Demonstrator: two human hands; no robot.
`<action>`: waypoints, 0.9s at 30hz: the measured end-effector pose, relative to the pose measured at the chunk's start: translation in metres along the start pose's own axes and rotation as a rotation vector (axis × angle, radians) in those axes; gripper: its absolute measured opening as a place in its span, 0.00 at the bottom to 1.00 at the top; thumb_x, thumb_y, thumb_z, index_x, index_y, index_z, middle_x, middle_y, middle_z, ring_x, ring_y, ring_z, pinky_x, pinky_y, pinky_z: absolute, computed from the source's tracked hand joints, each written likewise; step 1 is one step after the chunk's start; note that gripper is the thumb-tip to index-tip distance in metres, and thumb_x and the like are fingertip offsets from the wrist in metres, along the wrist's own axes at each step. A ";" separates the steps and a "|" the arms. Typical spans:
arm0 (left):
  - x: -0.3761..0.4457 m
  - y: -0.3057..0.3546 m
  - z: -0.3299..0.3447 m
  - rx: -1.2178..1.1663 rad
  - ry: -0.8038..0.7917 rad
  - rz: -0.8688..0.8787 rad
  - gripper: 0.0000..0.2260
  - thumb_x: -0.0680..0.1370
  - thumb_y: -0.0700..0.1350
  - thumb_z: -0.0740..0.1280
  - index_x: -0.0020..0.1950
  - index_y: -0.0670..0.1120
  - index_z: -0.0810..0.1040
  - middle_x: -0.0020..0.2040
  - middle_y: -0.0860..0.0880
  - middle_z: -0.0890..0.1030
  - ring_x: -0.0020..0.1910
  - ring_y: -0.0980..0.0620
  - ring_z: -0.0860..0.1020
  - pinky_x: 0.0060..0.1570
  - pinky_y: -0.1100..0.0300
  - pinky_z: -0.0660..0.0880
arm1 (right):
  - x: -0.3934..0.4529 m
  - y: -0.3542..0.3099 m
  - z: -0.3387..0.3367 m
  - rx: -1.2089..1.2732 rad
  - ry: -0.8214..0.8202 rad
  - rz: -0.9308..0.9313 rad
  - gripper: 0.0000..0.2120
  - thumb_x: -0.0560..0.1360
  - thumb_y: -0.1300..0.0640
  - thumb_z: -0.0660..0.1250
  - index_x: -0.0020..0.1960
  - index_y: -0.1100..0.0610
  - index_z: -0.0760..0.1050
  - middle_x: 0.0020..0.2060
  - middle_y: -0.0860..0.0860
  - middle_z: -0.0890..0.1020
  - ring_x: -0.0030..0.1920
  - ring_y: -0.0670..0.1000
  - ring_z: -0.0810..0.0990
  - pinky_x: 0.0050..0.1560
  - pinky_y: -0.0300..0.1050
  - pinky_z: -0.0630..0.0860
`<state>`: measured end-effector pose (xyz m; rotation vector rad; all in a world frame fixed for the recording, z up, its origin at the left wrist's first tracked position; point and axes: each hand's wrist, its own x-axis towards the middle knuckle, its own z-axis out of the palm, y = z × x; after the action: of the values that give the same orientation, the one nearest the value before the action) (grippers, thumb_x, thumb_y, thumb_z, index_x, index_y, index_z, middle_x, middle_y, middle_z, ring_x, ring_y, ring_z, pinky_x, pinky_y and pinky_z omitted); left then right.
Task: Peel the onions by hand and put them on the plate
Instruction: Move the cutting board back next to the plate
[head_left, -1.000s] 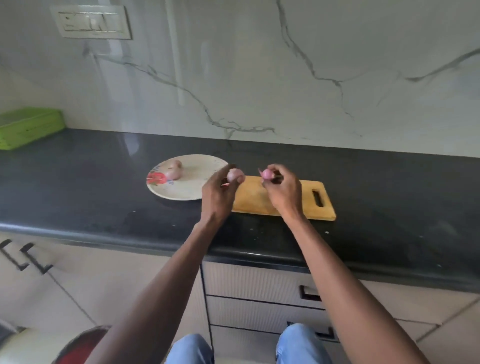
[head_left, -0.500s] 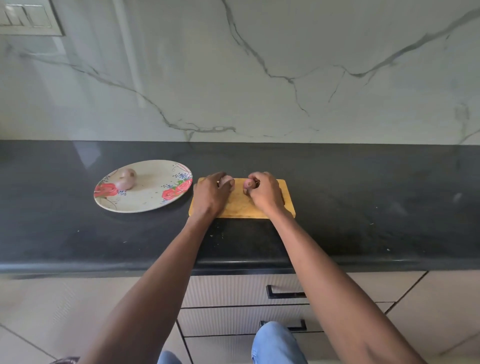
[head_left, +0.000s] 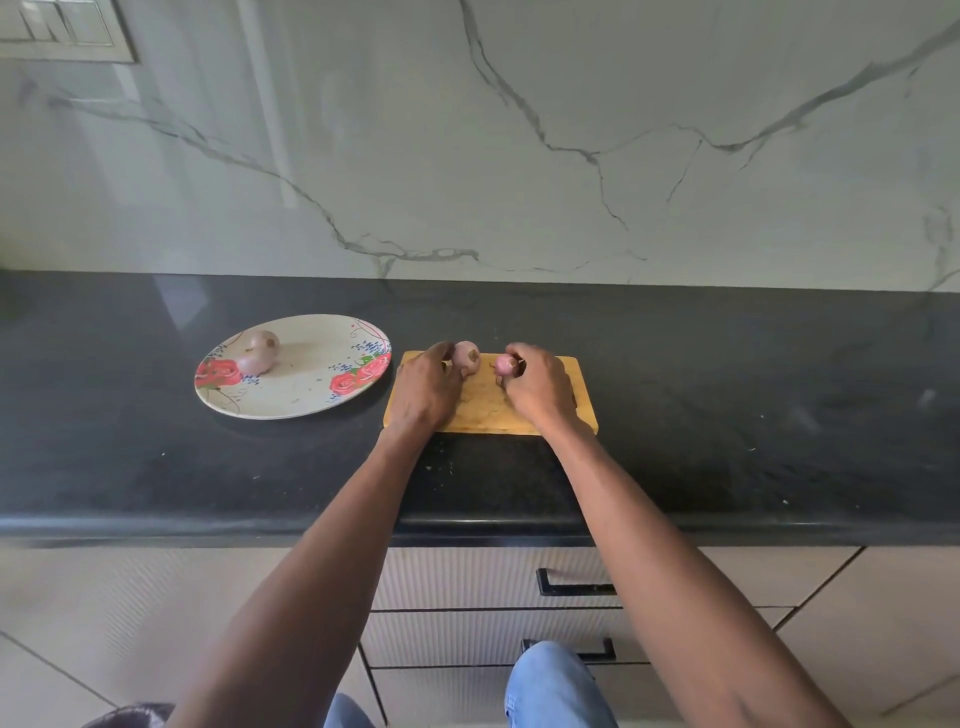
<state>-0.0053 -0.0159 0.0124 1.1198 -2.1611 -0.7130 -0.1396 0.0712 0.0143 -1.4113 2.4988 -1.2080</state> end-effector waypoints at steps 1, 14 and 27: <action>0.000 0.000 0.000 0.001 -0.009 0.002 0.21 0.81 0.48 0.65 0.74 0.48 0.72 0.64 0.43 0.81 0.64 0.41 0.77 0.64 0.48 0.73 | 0.000 0.000 0.000 0.000 0.002 -0.001 0.16 0.78 0.58 0.67 0.66 0.56 0.77 0.60 0.54 0.81 0.59 0.55 0.77 0.46 0.41 0.65; 0.005 0.003 0.001 0.011 -0.042 0.029 0.20 0.82 0.43 0.62 0.74 0.52 0.69 0.68 0.44 0.79 0.67 0.41 0.75 0.71 0.43 0.67 | 0.000 -0.001 0.000 -0.009 -0.006 0.031 0.25 0.78 0.59 0.69 0.73 0.56 0.70 0.68 0.54 0.76 0.67 0.56 0.75 0.59 0.46 0.74; 0.001 -0.002 -0.001 -0.078 0.017 0.039 0.28 0.80 0.55 0.67 0.78 0.48 0.67 0.73 0.44 0.74 0.72 0.43 0.72 0.71 0.44 0.68 | -0.003 -0.006 -0.001 0.062 0.097 -0.002 0.21 0.79 0.56 0.65 0.71 0.58 0.71 0.71 0.53 0.72 0.69 0.53 0.72 0.62 0.43 0.70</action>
<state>-0.0040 -0.0184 0.0116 1.0376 -2.1166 -0.7607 -0.1340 0.0727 0.0176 -1.3728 2.4981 -1.3742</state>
